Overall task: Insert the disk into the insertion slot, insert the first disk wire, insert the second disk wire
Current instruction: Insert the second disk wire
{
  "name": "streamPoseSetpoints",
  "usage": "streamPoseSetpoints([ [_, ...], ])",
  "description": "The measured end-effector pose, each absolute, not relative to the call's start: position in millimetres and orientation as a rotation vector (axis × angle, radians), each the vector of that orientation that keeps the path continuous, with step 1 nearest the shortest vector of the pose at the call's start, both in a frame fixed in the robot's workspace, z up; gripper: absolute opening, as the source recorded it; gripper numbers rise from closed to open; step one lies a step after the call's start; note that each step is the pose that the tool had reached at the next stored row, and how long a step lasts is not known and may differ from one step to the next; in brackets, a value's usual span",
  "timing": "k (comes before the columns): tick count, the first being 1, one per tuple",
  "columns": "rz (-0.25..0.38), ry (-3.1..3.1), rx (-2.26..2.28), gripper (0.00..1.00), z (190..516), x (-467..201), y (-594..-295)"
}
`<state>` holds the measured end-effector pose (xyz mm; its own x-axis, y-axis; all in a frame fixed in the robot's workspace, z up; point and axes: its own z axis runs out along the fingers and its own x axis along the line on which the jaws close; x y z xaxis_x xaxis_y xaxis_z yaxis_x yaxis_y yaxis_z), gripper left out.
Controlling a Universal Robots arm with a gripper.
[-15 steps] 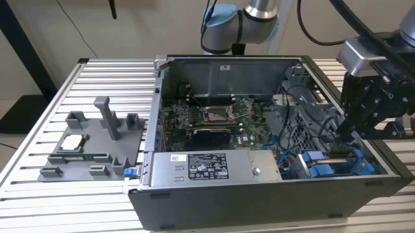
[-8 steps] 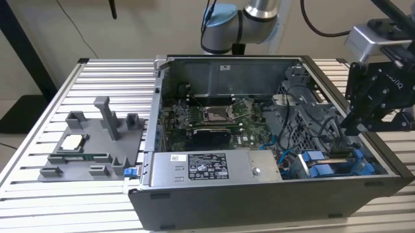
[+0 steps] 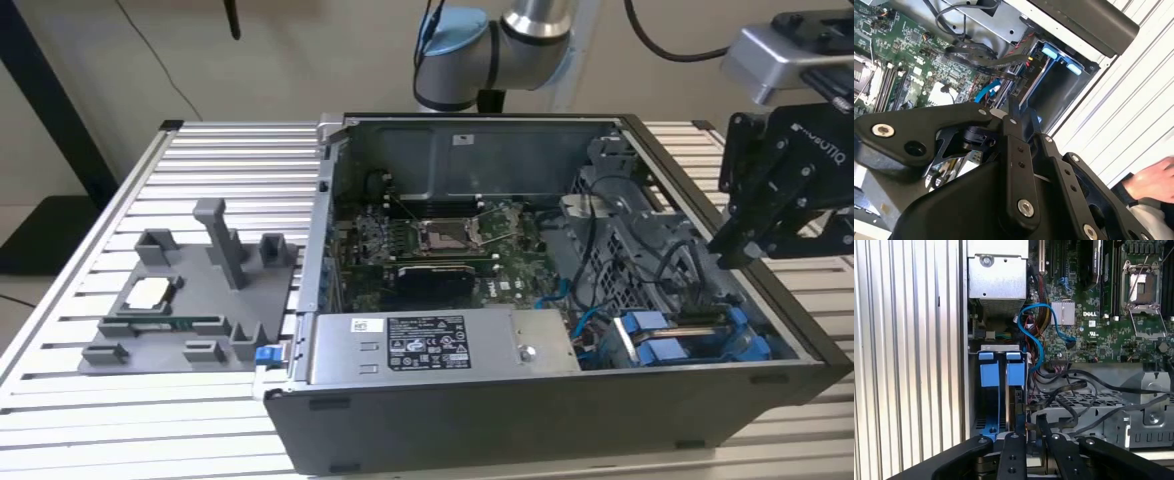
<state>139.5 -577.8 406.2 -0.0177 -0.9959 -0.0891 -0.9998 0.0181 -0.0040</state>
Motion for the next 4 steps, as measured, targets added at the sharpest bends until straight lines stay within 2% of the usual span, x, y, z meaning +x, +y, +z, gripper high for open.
streamPoseSetpoints([
  [4,0.092,2.193,-2.154,0.24,406.9,139.4,-577.8],
])
